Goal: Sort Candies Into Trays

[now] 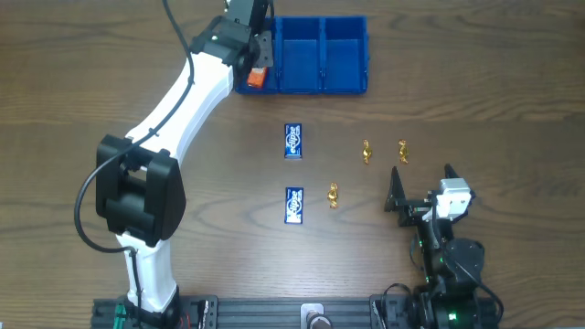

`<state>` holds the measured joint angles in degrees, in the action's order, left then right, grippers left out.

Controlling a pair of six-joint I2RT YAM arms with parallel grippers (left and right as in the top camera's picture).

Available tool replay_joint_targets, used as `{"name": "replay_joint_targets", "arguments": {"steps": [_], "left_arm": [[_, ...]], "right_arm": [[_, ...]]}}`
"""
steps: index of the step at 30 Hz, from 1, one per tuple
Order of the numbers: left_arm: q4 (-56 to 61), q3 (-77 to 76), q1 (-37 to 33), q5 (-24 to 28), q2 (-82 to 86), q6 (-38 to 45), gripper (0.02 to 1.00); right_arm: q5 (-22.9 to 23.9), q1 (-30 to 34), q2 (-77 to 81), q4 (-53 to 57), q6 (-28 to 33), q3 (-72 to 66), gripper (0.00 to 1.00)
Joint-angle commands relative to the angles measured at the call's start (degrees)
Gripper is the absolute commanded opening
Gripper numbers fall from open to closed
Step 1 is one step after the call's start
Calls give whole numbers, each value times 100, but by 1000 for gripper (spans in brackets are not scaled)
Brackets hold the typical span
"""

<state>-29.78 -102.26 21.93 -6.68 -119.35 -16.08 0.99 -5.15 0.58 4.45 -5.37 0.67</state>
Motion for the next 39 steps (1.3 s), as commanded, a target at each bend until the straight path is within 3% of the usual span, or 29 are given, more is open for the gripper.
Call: {"name": "replay_joint_targets", "arguments": {"steps": [1, 10, 12, 14, 17, 25, 34, 39], "left_arm": [[0, -129, -15, 90, -131, 195, 316], [2, -129, -17, 79, -131, 199, 367], [2, -129, -17, 79, -131, 197, 448], [9, -129, -22, 72, -131, 197, 597], [68, -131, -59, 57, -109, 188, 682], [96, -131, -105, -162, 752, 173, 691], [168, 374, -122, -601, 3134, 470, 702], [911, 1897, -313, -581, 4907, 739, 980]], "right_arm": [[-28, -13, -42, 17, 55, -24, 998], [-28, -13, -42, 17, 55, -24, 998], [-28, -13, -42, 17, 55, -24, 998], [-28, -13, -42, 17, 55, -24, 998], [-28, -13, -42, 17, 55, -22, 998], [-28, -13, -42, 15, 55, -22, 998], [-28, -13, -42, 17, 55, -24, 998], [-28, -13, -42, 17, 55, -24, 998]]}}
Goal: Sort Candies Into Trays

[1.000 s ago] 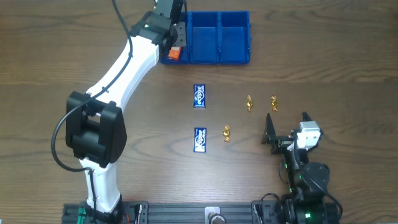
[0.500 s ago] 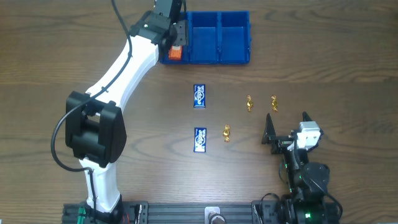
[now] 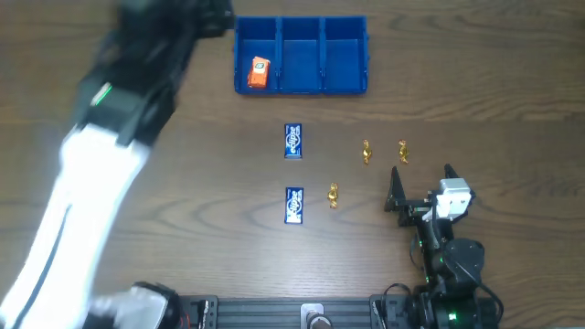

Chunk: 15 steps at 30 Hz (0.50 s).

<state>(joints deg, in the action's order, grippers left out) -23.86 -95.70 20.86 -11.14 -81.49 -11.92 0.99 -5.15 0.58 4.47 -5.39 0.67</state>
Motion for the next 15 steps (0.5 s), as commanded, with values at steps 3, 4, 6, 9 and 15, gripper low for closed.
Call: {"name": "replay_joint_targets", "arguments": {"steps": [3, 4, 6, 9, 15], "left_arm": [[691, 2299, -503, 76, 2127, 348, 1000], [850, 2673, -625, 190, 2459, 389, 1000], [1228, 3493, -887, 387, 3163, 494, 1000], [1674, 4577, -1226, 616, 4140, 623, 1000], [1917, 6236, -1812, 966, 5696, 619, 998]], "right_arm": [[-28, -13, -42, 15, 57, -24, 998], [-28, -13, -42, 15, 57, -22, 998], [-28, -13, -42, 15, 57, -24, 998], [-28, -13, -42, 15, 57, -22, 998], [-28, -13, -42, 13, 57, -24, 998]]}}
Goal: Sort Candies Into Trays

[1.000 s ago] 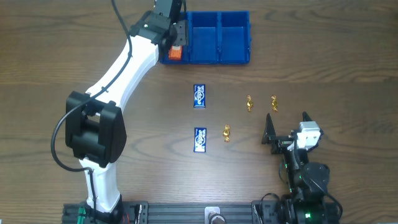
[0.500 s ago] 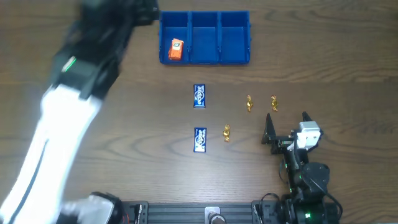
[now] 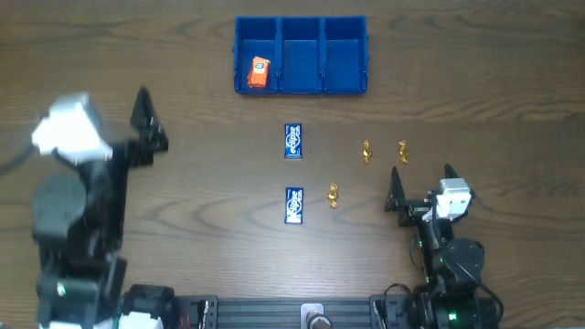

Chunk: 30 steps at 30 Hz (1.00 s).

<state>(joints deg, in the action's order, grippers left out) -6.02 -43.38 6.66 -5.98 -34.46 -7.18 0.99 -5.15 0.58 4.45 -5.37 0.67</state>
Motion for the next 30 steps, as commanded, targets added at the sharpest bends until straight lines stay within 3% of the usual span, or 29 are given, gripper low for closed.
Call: {"name": "replay_joint_targets", "arguments": {"steps": [1, 6, 20, 24, 30], "left_arm": [[160, 1182, -457, 505, 1152, 144, 998], [538, 2378, -804, 785, 2111, 74, 998], [1650, 4013, -807, 1067, 3134, -76, 998], [1650, 4321, -787, 1307, 3353, -70, 998], [732, 4310, -498, 1327, 3429, 210, 996]], "right_arm": [[-28, -13, -42, 17, 55, -24, 998], [-28, -13, -42, 17, 55, -22, 998], [-28, -13, -42, 15, 55, -22, 998], [-28, -13, -42, 17, 55, -22, 998], [-26, -13, -42, 17, 55, -24, 998]]}}
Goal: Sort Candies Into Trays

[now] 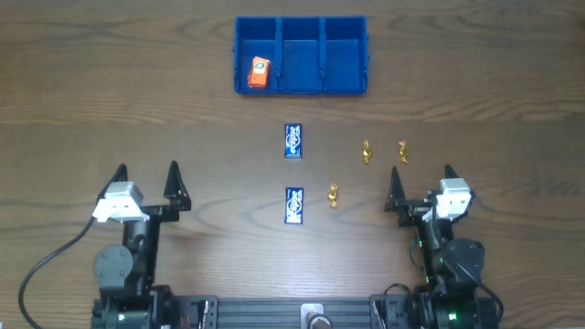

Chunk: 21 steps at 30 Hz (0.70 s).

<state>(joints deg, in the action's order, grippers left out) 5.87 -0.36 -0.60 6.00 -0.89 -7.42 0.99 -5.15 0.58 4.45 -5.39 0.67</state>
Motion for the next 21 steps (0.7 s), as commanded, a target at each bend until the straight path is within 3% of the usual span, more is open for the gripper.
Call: {"name": "replay_joint_targets", "arguments": {"steps": [1, 21], "left_arm": [[-614, 9, 267, 129, 72, 260, 996], [-975, 9, 286, 111, 61, 256, 998]], "right_arm": [[-28, -13, -42, 17, 57, -24, 998], [-28, -13, -42, 15, 57, -24, 998]]}}
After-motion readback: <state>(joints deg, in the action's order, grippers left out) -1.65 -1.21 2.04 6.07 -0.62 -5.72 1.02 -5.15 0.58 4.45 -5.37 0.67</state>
